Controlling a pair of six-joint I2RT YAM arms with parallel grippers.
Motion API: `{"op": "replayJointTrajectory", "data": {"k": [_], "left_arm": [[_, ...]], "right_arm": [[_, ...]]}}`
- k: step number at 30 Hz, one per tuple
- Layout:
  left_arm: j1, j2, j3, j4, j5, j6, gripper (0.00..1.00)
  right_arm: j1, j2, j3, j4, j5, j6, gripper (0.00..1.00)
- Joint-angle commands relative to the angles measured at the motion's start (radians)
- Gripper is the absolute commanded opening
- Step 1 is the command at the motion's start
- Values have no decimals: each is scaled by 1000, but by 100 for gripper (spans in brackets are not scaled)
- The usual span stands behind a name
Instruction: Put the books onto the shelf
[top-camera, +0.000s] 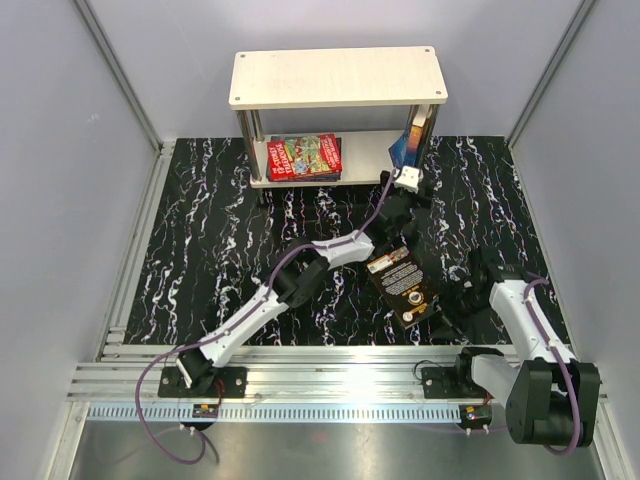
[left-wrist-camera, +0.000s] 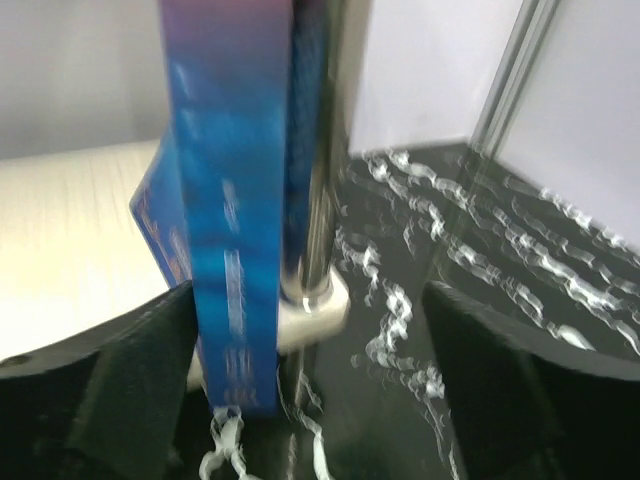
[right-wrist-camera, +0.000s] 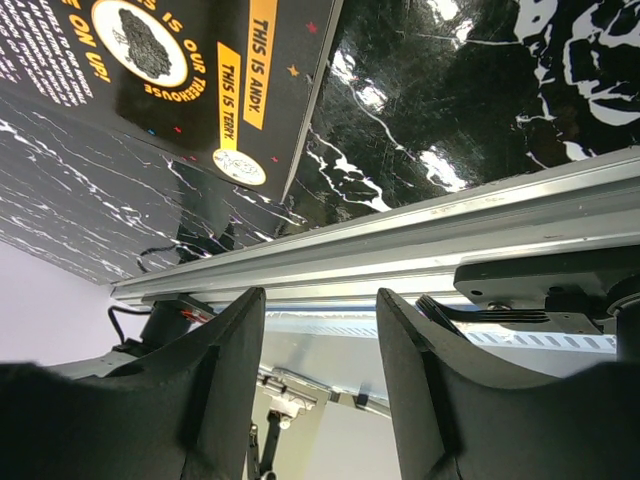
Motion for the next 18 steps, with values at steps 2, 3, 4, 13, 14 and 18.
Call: {"op": "replayJointTrajectory", "data": {"k": [2,3,4,13,14,18], "left_arm": [[-25,-133,-79,115,-79,-10,99],[-25,-152,-109,129,-85,-9,99],[-25,-188,-171,148,-94,-15,99],[-33,-447,-541,245,-150,-24,99],[-39,-500,-609,248,-160,-29,99],[-59,-652,-782,212,-179,-52,99]], "right_arm": [[5,8,3,19,-27,-23,56],[5,11,6,19,-27,-26,56],[5,13,6,18,-27,-30,56],[5,50,35,36,-27,-59,57],[5,51,37,48,-34,-57,57],[10,70,66,71,-48,-46,58]]}}
